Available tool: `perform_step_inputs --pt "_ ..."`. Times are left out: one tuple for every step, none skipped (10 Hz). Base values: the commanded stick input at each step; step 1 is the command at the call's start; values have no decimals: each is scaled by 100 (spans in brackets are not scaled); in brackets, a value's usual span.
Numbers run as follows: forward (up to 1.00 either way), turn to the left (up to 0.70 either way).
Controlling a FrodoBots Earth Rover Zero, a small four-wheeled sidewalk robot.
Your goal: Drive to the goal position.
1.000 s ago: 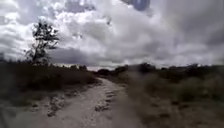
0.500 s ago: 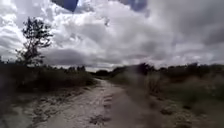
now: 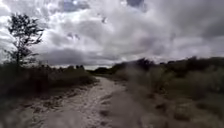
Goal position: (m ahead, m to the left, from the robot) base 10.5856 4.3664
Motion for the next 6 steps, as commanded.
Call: perform_step_inputs --pt "69 1" --pt "69 1" --pt "69 1" --pt "69 1" --pt "69 1" --pt "69 1"
